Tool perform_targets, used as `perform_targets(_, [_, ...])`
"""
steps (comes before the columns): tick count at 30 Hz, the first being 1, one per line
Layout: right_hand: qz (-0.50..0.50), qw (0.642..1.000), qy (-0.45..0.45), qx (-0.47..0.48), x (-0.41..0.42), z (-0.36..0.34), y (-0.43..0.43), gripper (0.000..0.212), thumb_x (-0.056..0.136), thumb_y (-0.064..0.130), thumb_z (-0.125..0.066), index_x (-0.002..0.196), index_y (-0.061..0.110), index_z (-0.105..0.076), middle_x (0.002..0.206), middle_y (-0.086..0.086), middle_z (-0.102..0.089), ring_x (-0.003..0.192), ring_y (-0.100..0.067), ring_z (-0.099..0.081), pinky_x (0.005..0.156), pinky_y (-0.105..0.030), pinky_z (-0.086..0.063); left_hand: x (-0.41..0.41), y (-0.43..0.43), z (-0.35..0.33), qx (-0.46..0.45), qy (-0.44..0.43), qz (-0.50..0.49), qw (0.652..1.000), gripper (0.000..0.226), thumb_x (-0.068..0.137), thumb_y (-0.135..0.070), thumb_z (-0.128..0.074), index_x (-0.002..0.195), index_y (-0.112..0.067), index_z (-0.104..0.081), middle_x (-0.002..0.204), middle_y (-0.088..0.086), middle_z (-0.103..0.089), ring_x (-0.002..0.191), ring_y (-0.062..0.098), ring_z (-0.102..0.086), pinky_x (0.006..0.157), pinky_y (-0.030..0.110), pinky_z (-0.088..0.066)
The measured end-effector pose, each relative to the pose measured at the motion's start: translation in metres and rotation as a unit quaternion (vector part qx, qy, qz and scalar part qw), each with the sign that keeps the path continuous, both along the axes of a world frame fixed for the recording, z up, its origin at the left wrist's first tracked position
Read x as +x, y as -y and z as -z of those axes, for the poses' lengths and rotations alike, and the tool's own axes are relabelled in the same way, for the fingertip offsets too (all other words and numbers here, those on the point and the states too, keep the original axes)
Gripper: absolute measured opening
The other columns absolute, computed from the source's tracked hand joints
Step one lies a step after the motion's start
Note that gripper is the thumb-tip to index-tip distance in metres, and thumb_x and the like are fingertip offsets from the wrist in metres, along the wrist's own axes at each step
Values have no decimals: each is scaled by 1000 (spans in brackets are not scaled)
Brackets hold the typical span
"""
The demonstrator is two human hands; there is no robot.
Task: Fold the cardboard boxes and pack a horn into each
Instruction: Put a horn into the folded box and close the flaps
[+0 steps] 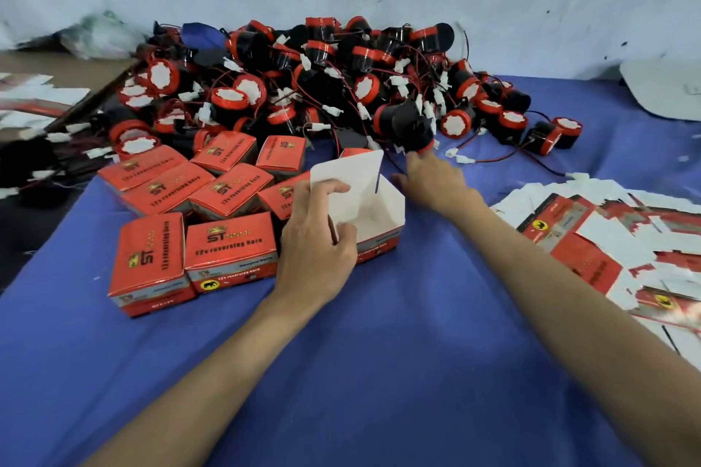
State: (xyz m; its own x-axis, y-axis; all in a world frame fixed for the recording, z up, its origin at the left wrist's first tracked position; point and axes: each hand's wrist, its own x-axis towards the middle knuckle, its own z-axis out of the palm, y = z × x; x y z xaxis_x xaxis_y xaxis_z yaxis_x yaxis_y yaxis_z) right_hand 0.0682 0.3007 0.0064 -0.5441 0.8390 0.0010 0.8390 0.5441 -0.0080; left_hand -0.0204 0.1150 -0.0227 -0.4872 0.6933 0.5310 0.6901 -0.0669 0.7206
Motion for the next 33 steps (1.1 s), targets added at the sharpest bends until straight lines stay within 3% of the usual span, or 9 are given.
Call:
perform_targets(5, [-107,985,131,7,30,-18,22,20,92,20,-43,97,9,-60,96,-9,-58,92,-31,-58,65,-33,-34,0,-1,1,4,-2,-11,1000,39,76,-10,-47,114,-20,-51,113,-8,-42,85,-8,-36,73,6,-28])
perform_targets(9, [-112,923,303,-211,66,-55,57,30,89,31,-54,63,17,-58,59,7,-60,59,-7,-55,71,-27,-48,2,-1,0,2,-6,-23,1000,40,74,-10,-43,110,-24,-52,109,-12,-40,82,-3,-42,66,13,-29])
perform_targets(12, [-52,938,296,-174,76,-64,73,45,84,54,-58,55,20,-59,51,11,-60,52,0,-53,57,-24,-37,3,0,1,2,-8,-28,1000,43,72,-9,-42,112,-23,-51,110,-12,-39,83,-4,-37,67,17,-29])
perform_targets(17, [-2,980,78,182,80,-62,75,57,82,71,-46,79,15,-46,72,-2,-48,76,-28,-56,53,-29,-22,2,1,1,7,7,-33,999,42,73,-13,-44,114,-22,-50,111,-12,-39,89,-3,-38,70,19,-33])
perform_targets(21, [-16,998,65,-16,77,-43,57,72,80,72,-48,121,14,-45,101,-8,-59,95,-31,-57,68,-37,-42,2,1,1,12,9,-42,999,39,75,-15,-46,113,-22,-50,110,-14,-37,89,-7,-35,72,20,-33])
perform_targets(24, [-58,994,51,-76,80,-41,48,43,89,54,-54,106,14,-54,85,-6,-59,80,-25,-53,64,-32,-40,2,2,0,12,2,-36,999,39,75,-16,-45,113,-22,-49,110,-13,-36,90,-6,-35,71,17,-32])
perform_targets(27, [-58,989,-120,-58,88,-43,42,23,95,44,-50,94,21,-52,76,0,-56,70,-21,-53,54,-26,-35,3,3,1,9,-5,-37,999,39,76,-16,-46,114,-21,-50,110,-13,-36,89,-6,-35,71,20,-35])
perform_targets(29, [-26,941,-318,-114,93,-45,46,18,96,42,-47,99,26,-55,84,0,-60,67,-13,-60,54,-26,-46,3,4,1,10,-9,-35,999,40,75,-17,-45,114,-21,-50,110,-15,-35,89,-7,-35,69,14,-32])
perform_targets(33, [-14,756,-598,-265,104,-53,52,14,83,44,-68,91,34,-63,101,-2,-62,78,-10,-68,51,-27,-53,4,3,-1,12,-20,-26,999,40,75,-15,-46,114,-19,-52,110,-15,-36,88,-6,-35,69,14,-29])
